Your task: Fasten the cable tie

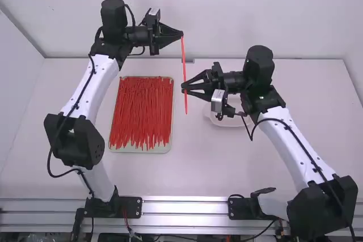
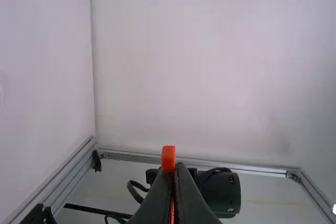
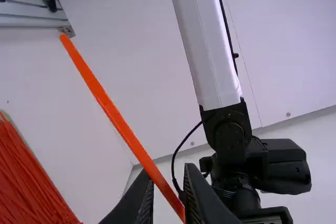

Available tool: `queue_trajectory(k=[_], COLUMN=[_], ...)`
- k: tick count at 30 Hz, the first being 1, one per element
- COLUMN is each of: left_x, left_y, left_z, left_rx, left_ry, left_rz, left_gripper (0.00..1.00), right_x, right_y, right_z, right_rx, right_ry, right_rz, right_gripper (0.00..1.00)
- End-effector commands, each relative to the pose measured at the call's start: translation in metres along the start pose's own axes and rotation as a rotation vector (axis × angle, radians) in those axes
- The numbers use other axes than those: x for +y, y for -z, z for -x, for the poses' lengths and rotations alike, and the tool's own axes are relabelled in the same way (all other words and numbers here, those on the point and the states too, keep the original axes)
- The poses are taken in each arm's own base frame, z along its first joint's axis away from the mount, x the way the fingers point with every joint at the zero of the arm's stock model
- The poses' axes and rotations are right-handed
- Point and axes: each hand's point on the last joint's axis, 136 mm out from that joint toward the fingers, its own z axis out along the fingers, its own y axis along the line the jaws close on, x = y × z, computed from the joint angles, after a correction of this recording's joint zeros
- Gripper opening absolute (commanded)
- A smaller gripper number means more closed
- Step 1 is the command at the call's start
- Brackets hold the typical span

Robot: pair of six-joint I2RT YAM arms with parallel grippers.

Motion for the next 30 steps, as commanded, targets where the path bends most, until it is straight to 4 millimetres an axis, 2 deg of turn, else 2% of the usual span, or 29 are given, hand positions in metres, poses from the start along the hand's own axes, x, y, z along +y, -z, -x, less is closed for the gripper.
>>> queue_trajectory(k=[1,3,21,30], left_x=[-0.01,-0.01,-0.01,-0.011], left_y=[0.001,0.001,0.001,0.007], left_z=[0.0,0.0,0.002,0.01], left_rx=[0.001,0.001,-0.011,-0.048], left_ry=[-0.052,-0.052,-0.051,-0.064], left_rz=[-0.01,-0.01,-0.008,-0.009], left_gripper=[0.02,0.02,0.02,0.02], right_x=[-0.006,-0.007,-0.006,-0.006], right_y=[-0.001,0.002,0.003,0.003], right_z=[0.009,0.007,0.01,0.01], right_rx=[-0.034,-0.028,-0.044,-0.045], right_ry=[0.02,0.016,0.021,0.019], right_rz=[0.007,0.005,0.009,0.01], right_gripper=[0.15,0.12,0.13,0.12])
